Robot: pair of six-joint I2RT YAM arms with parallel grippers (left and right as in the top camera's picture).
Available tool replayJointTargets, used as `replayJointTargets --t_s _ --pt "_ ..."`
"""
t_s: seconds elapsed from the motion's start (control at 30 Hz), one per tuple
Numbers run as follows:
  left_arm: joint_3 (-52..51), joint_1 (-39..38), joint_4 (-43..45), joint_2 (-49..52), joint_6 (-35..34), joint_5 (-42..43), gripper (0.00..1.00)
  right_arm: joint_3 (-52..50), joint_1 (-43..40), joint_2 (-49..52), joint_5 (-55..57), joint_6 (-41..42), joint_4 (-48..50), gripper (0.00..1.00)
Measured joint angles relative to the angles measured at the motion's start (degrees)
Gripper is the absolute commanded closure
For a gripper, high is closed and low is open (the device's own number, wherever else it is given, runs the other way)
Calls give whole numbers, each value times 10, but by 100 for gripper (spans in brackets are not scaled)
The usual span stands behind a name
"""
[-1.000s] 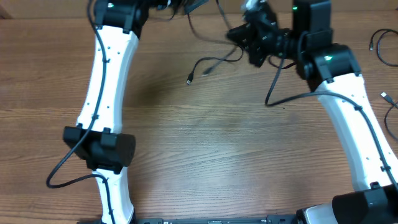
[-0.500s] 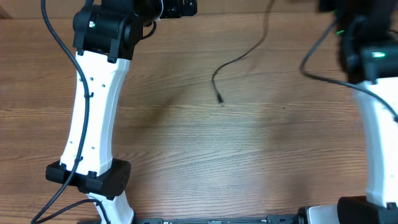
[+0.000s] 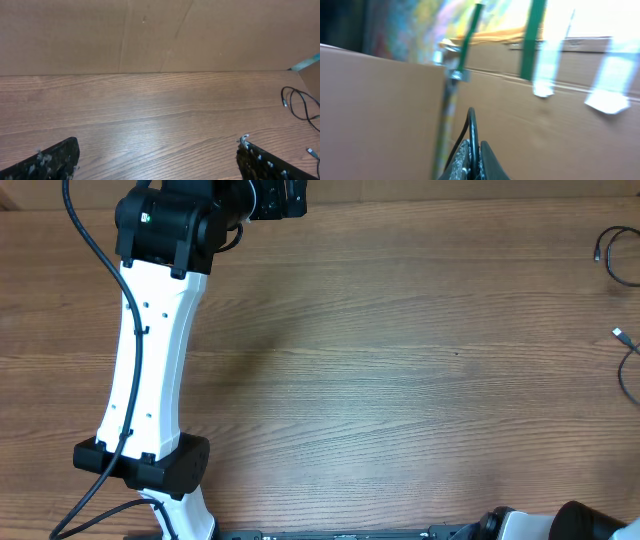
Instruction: Untangle cables
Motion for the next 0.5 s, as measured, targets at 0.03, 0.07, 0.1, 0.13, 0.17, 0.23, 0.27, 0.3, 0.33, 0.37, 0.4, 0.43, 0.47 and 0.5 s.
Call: replayJointTargets --t_s 0.03,0.07,0.1,0.13,0.17,0.23,0.27,0.3,0.33,0.37,0.4,0.43,0.47,0.5 --pt "0 0 -1 0 0 0 0 0 -14 -3 -3 -2 -5 96" --pt "0 0 -6 0 2 0 0 0 -33 -5 -5 -3 -14 96" --pt "0 0 -8 0 2 0 0 -3 -49 -5 -8 -3 -19 96" --pt "0 0 -10 0 2 0 0 -9 -61 -4 -14 -3 -26 96" --pt "0 0 -14 0 4 0 0 -21 -76 -4 -23 0 -35 96" --pt "0 0 -17 0 6 0 0 -47 -100 -1 -42 14 -40 96" --pt "0 0 -18 0 6 0 0 -68 -114 4 -56 25 -42 96" --pt "0 0 -19 0 6 0 0 -83 -123 8 -65 34 -43 96" --pt "0 0 -21 0 6 0 0 -101 -132 14 -74 42 -43 96" --pt "0 0 -22 0 6 0 0 -120 -139 20 -83 51 -46 96" --pt "0 0 -24 0 6 0 0 -139 -144 28 -91 60 -49 96" --pt "0 0 -25 0 6 0 0 -154 -147 34 -96 68 -52 96" --pt "0 0 -26 0 6 0 0 -174 -149 42 -103 79 -56 96" --pt "0 0 -26 0 6 0 0 -191 -149 45 -112 89 -59 96"
